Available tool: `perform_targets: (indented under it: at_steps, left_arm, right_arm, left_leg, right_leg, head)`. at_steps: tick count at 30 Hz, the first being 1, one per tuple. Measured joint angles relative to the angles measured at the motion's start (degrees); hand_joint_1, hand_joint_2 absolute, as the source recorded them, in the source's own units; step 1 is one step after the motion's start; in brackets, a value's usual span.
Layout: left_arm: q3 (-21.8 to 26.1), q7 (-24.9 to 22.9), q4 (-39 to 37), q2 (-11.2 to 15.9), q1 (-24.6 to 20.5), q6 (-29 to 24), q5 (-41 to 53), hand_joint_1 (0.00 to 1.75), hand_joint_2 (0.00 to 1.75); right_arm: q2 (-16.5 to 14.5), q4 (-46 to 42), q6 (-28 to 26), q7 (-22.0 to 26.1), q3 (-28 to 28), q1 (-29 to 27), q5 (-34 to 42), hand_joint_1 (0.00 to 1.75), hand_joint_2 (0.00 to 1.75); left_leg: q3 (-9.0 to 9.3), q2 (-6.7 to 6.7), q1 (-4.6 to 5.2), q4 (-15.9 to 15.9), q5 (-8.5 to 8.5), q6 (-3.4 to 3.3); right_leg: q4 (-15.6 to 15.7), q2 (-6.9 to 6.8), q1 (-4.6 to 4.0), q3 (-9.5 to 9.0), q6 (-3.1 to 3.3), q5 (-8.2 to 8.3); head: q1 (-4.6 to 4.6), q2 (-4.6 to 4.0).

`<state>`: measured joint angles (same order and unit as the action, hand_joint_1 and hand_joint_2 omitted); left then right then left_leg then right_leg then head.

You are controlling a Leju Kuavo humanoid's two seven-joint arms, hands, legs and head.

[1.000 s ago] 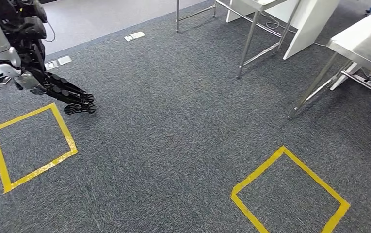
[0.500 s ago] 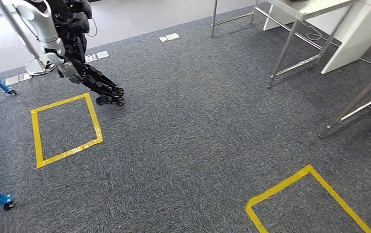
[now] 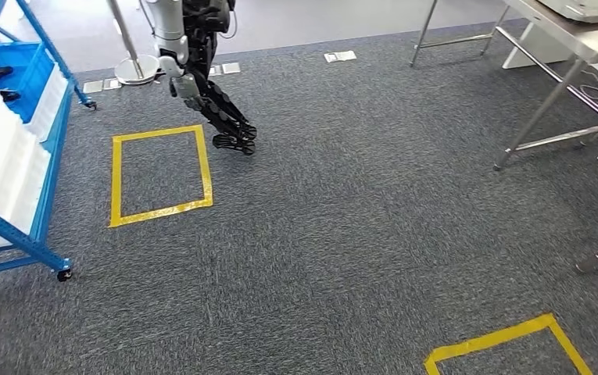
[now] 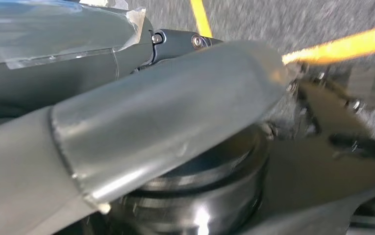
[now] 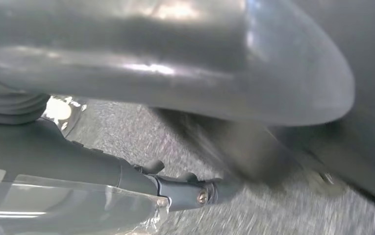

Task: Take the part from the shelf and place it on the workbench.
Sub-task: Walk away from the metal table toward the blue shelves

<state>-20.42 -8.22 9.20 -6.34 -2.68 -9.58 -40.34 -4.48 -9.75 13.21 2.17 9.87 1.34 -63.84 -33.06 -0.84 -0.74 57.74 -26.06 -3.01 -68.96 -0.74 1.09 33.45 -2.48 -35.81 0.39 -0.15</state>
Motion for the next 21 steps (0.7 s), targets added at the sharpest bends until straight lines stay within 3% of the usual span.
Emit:
perform_targets:
  at_steps: [1, 2, 3, 4, 6, 8, 10, 11, 12, 14, 15, 17, 18, 19, 21]
  left_arm:
    - [-0.13, -0.54, 0.0, -0.24, -0.02, 0.13, -0.03, 0.0, 0.0]
    - [-0.26, -0.82, 0.0, -0.42, -0.01, 0.16, -0.04, 0.0, 0.0]
    - [-0.4, -1.04, 0.0, -0.56, 0.0, 0.09, -0.09, 0.0, 0.0]
    - [-0.51, -1.22, 0.0, -0.66, 0.01, 0.0, -0.19, 0.0, 0.0]
    - [-0.66, -1.46, 0.0, -0.82, -0.02, -0.44, -0.4, 0.0, 0.0]
    - [-0.74, -1.45, 0.0, -0.99, -0.05, -1.23, -0.51, 0.0, 0.0]
    - [-0.78, -1.3, -0.01, -1.13, 0.07, -2.3, -0.58, 0.0, 0.0]
    - [-0.78, -1.2, -0.02, -1.15, 0.17, -2.82, -0.64, 0.0, 0.0]
    - [-0.78, -1.12, -0.02, -1.17, 0.21, -3.29, -0.77, 0.0, 0.0]
    - [-0.78, -1.01, -0.02, -1.17, 0.15, -3.95, -1.16, 0.0, 0.0]
    - [-0.78, -0.99, -0.02, -1.18, 0.09, -4.15, -1.36, 0.0, 0.0]
    - [-0.77, -0.98, -0.02, -1.18, 0.11, -4.35, -1.6, 0.0, 0.0]
    - [-0.77, -0.98, -0.02, -1.18, 0.17, -4.39, -1.67, 0.0, 0.0]
    - [-0.77, -0.98, -0.02, -1.18, 0.22, -4.49, -1.74, 0.0, 0.0]
    - [-0.77, -1.0, -0.01, -1.22, 0.18, -4.85, -1.95, 0.0, 0.0]
  right_arm:
    - [-0.07, 0.0, 0.25, -0.18, -0.57, -0.06, -0.17, 0.0, 0.0]
    - [-0.11, 0.0, 0.35, -0.33, -1.01, -0.09, -0.29, 0.0, 0.0]
    - [-0.11, 0.0, 0.42, -0.41, -1.37, -0.07, -0.37, 0.0, 0.0]
    - [-0.11, 0.0, 0.48, -0.48, -1.71, -0.05, -0.41, 0.0, 0.0]
    - [-0.08, 0.0, 0.56, -0.51, -2.27, -0.02, -0.53, 0.0, 0.0]
    - [-0.04, 0.0, 0.6, -0.53, -2.77, 0.04, -0.84, 0.0, 0.0]
    - [-0.02, -0.01, 0.63, -0.55, -3.3, 0.22, -1.3, 0.0, 0.0]
    - [-0.02, -0.01, 0.67, -0.61, -3.6, 0.34, -1.51, 0.0, 0.0]
    - [-0.03, -0.02, 0.79, -0.67, -3.9, 0.4, -1.75, 0.0, 0.0]
    - [-0.08, -0.02, 1.27, -0.82, -4.47, 0.39, -2.21, 0.0, 0.0]
    - [-0.08, -0.02, 1.53, -0.85, -4.71, 0.33, -2.41, 0.0, 0.0]
    - [-0.06, -0.02, 1.83, -0.97, -5.18, 0.28, -2.63, 0.0, 0.0]
    - [-0.07, -0.02, 1.89, -1.05, -5.36, 0.32, -2.66, 0.0, 0.0]
    - [-0.1, -0.02, 1.95, -1.14, -5.52, 0.39, -2.74, 0.0, 0.0]
    - [-0.12, -0.02, 2.12, -1.29, -5.81, 0.53, -3.01, 0.0, 0.0]
  left_leg:
    - [-0.03, -0.94, 0.12, 0.01, 0.01, -0.07]
    - [0.0, -1.91, 0.23, 0.02, 0.03, -0.11]
    - [0.08, -2.91, 0.3, 0.03, 0.04, -0.11]
    - [0.19, -3.86, 0.34, 0.04, 0.05, -0.1]
    - [0.3, -5.59, 0.45, 0.13, 0.04, 0.06]
    - [0.1, -6.86, 0.57, 0.23, 0.07, 0.56]
    - [-0.27, -7.93, 0.44, 0.19, 0.22, 1.29]
    - [-0.59, -7.46, 0.39, 0.51, 0.01, 1.56]
    - [-1.23, -6.07, 0.41, 1.64, -0.79, 1.79]
    - [-3.95, -1.97, 0.46, 7.2, -4.18, 2.12]
    - [-5.88, -0.59, 0.38, 11.17, -6.14, 2.32]
    - [-8.48, 0.38, 0.07, 16.43, -7.78, 2.66]
    - [-8.26, 0.66, -0.08, 16.11, -7.07, 2.79]
    - [-6.72, 1.14, -0.22, 13.39, -5.46, 2.88]
    - [-2.01, 3.61, -0.34, 5.32, -2.31, 2.85]
  right_leg:
    - [-3.43, 0.39, -0.04, 1.86, -0.06, -0.98]
    - [-4.91, 0.57, -0.11, 2.84, -0.29, -1.0]
    - [-3.72, 0.75, -0.16, 2.58, -0.65, 0.11]
    - [-0.35, 1.22, -0.16, 1.23, -1.02, 1.96]
    - [8.13, 3.84, -0.06, -2.22, -1.34, 5.72]
    - [11.95, 5.42, -0.15, -3.63, -0.72, 7.14]
    - [12.19, 4.29, -0.22, -3.83, 0.29, 7.4]
    - [12.37, 3.59, -0.13, -4.02, 0.79, 7.61]
    - [12.61, 2.81, 0.01, -4.17, 1.35, 7.84]
    - [12.91, 1.07, -0.07, -4.29, 2.21, 8.0]
    - [12.91, 0.13, -0.23, -4.27, 2.46, 7.94]
    - [12.88, -1.81, -0.47, -4.2, 2.6, 7.82]
    - [12.87, -2.68, -0.5, -4.15, 2.6, 7.75]
    - [12.86, -3.45, -0.5, -4.12, 2.56, 7.69]
    - [12.77, -4.71, -0.72, -4.36, 2.18, 7.36]
  head:
    - [0.01, 0.0]
    - [0.0, 0.0]
    - [0.0, 0.0]
    - [-0.01, 0.0]
    - [0.02, 0.0]
    - [-0.03, 0.0]
    - [-0.08, 0.0]
    - [-0.09, 0.0]
    - [-0.24, 0.0]
    - [-0.52, 0.0]
    - [-0.64, 0.0]
    - [-0.62, 0.0]
    - [-0.64, 0.0]
    - [-0.65, 0.0]
    - [-0.67, 0.0]
